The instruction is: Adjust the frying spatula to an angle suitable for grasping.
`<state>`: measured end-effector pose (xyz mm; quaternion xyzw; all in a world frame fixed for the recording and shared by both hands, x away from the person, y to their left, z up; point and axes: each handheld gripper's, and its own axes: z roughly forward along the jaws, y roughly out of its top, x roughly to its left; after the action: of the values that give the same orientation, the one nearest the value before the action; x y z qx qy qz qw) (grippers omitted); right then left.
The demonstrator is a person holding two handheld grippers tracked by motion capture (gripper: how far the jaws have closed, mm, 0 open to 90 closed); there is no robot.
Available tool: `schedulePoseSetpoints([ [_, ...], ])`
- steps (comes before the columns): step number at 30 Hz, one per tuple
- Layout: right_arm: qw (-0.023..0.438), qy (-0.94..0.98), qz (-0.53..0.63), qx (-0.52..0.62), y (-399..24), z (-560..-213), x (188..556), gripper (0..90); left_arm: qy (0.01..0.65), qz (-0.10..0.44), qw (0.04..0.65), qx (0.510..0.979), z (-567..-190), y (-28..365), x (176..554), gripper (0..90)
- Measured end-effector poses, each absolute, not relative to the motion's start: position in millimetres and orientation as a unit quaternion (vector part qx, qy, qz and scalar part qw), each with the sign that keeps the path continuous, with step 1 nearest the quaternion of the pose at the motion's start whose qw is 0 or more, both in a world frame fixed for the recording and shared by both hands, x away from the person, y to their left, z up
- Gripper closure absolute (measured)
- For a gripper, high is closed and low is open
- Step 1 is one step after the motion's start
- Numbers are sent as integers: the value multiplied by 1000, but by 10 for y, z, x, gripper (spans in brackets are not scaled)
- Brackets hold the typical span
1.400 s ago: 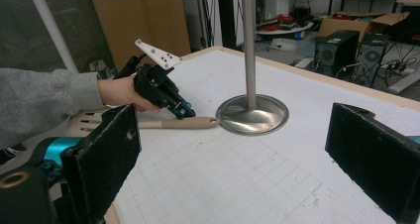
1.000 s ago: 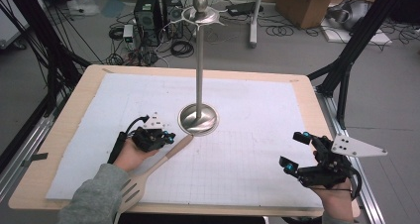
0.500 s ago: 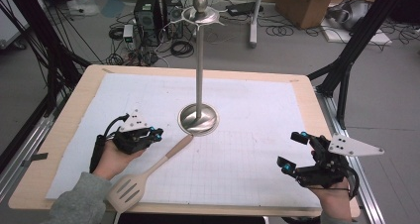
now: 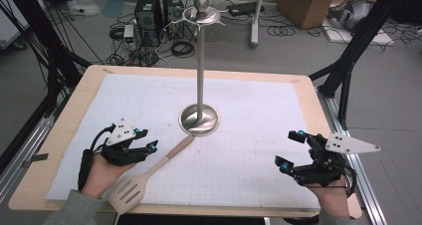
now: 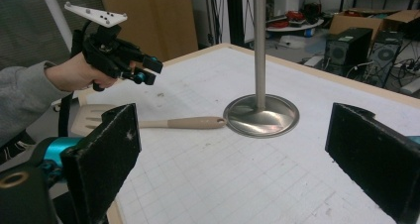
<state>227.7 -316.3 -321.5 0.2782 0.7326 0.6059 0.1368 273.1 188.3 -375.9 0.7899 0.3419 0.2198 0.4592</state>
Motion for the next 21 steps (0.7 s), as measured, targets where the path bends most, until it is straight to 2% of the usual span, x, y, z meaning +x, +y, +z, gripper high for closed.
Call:
schedulePoseSetpoints([
  [5, 131, 732, 610, 273, -3143, -3209, 2323, 60, 333, 204, 476, 788, -3723, 1891, 2629, 216],
  [7, 130, 731, 613, 271, -3140, -3203, 2347, 60, 334, 187, 479, 790, -3716, 1892, 2587, 164],
  [10, 129, 730, 616, 267, -3131, -3190, 2383, 60, 339, 198, 470, 791, -3693, 1898, 2527, 48],
  [21, 122, 721, 629, 262, -3128, -3174, 2486, 60, 349, 170, 504, 772, -3661, 2033, 2292, 48],
])
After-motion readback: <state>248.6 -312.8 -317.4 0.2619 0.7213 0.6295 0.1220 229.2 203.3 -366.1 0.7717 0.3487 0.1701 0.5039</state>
